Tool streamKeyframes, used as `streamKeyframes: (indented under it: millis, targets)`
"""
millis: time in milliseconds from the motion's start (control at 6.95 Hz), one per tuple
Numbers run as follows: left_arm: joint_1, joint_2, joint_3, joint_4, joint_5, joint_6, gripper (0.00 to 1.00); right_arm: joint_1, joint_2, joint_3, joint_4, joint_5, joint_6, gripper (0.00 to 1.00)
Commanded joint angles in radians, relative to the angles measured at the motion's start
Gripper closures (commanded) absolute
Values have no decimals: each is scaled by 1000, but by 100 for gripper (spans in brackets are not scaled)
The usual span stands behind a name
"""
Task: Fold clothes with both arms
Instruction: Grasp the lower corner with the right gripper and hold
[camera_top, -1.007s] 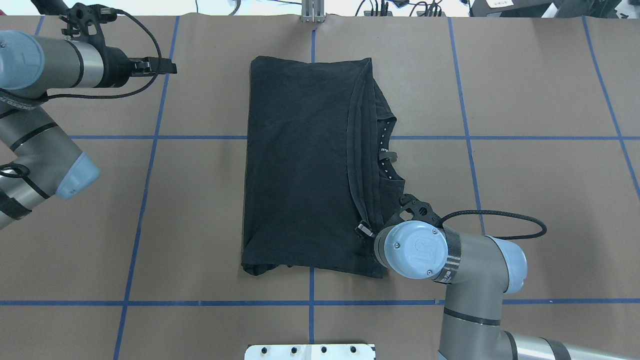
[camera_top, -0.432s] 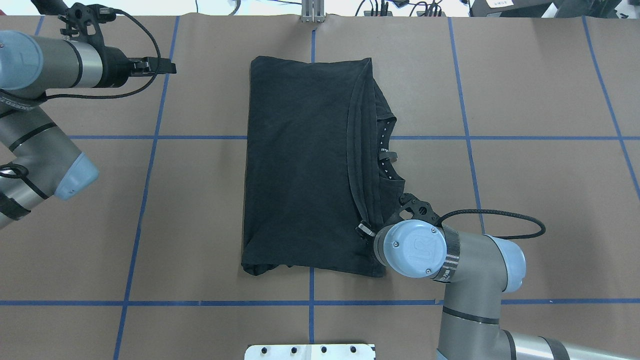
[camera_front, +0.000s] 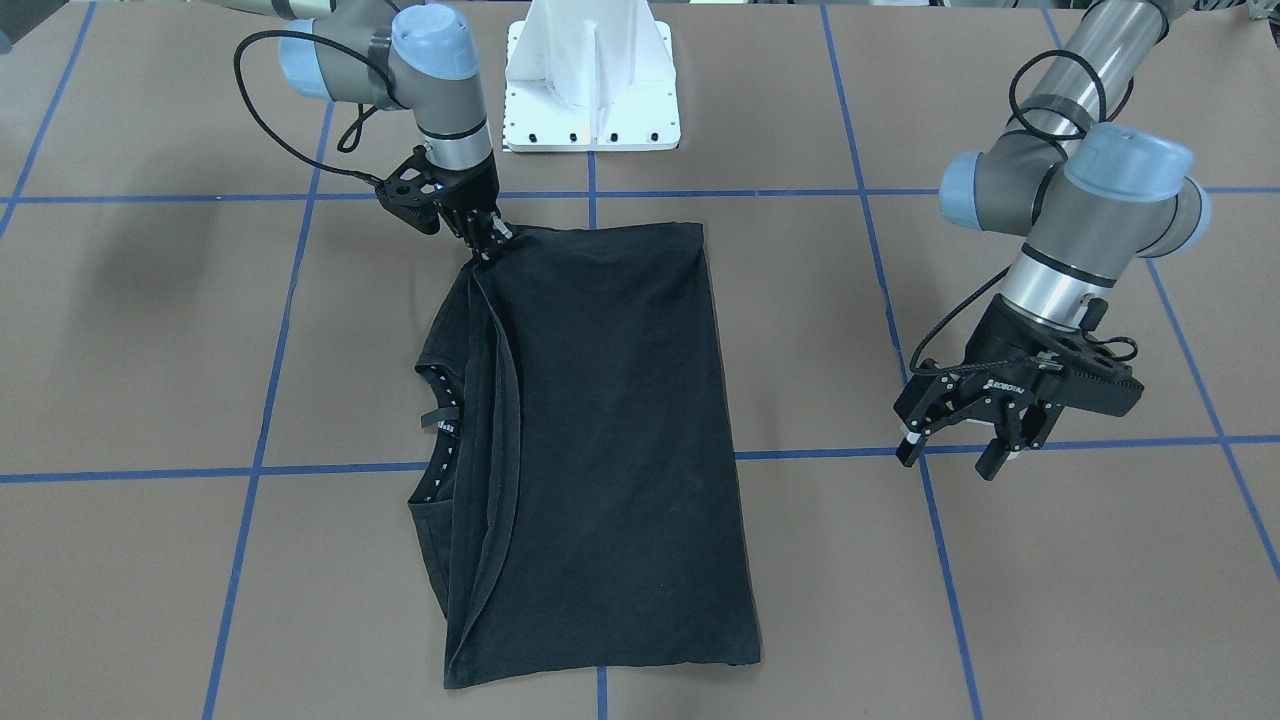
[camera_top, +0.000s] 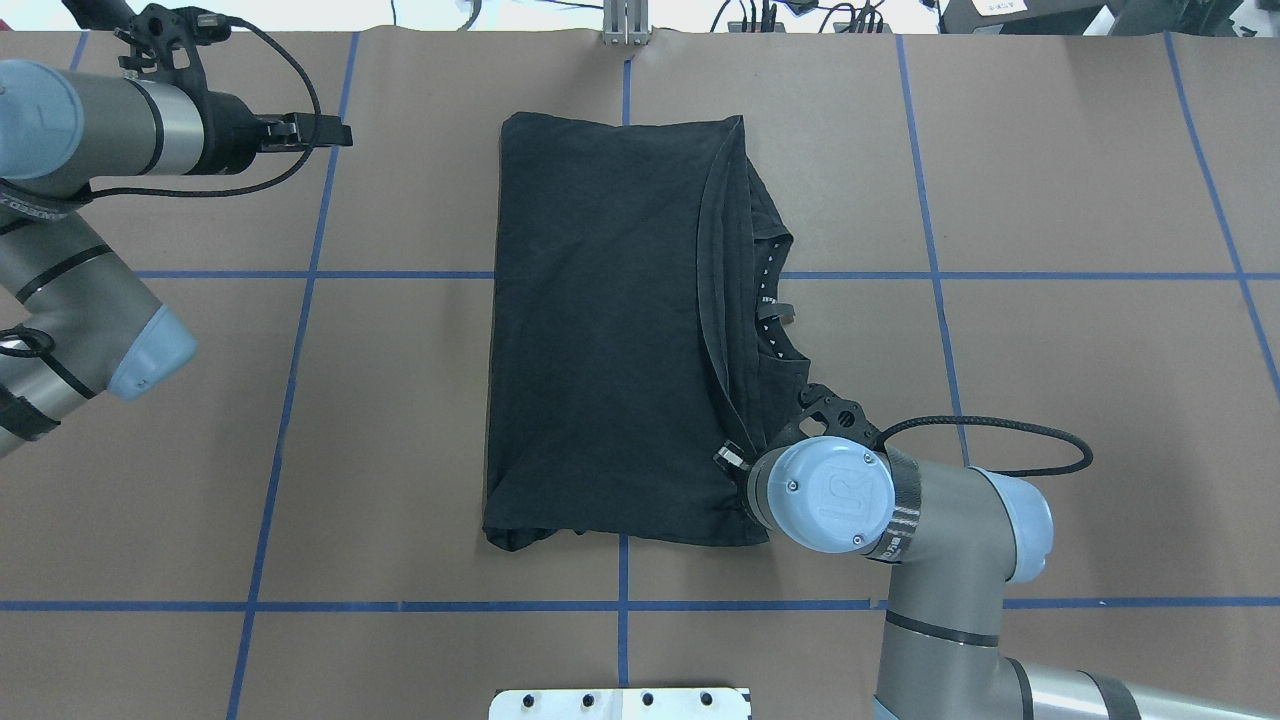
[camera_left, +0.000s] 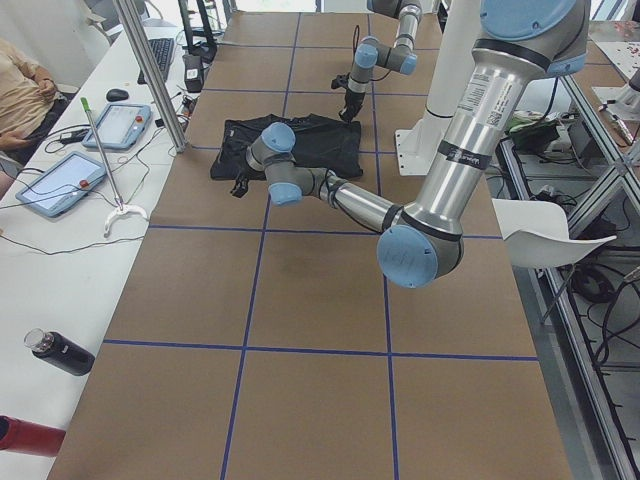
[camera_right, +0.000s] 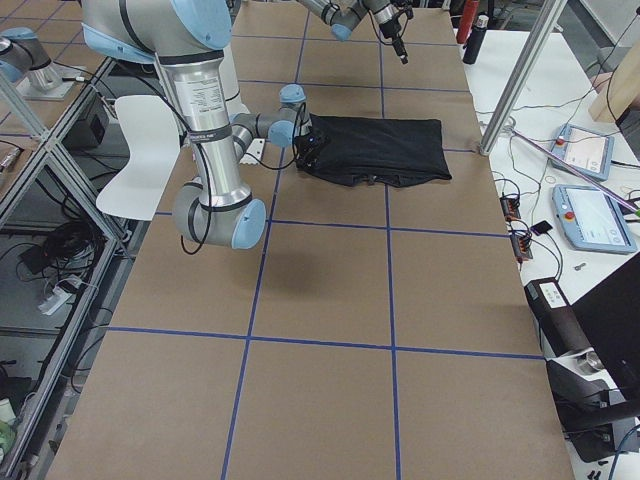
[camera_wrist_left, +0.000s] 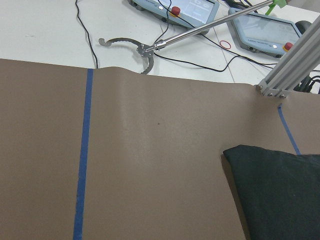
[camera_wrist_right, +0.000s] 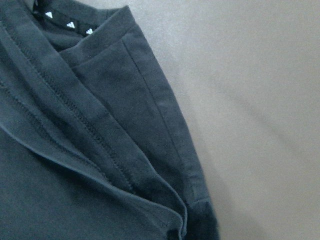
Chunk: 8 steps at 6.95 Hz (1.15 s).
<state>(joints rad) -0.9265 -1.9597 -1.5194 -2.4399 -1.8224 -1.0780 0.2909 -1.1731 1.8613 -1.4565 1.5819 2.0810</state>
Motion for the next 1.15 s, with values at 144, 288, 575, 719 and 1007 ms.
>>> streamKeyframes:
  millis: [144,288,575,719,1007]
  targets:
    - [1,1,-27,-1,-6,-65,0,27,0,42,-12,15,-7,100]
    - [5,1,-30,-1,-8,-100,0,27,0,45,-13,17,-9,100]
    - [6,1,-50,-1,-8,-131,0,13,-10,44,-13,12,-6,100]
    - [6,1,-50,-1,-8,-131,0,14,-10,42,-12,10,-4,100]
    - [11,1,-48,-1,-8,-152,0,17,-2,51,-13,15,-4,100]
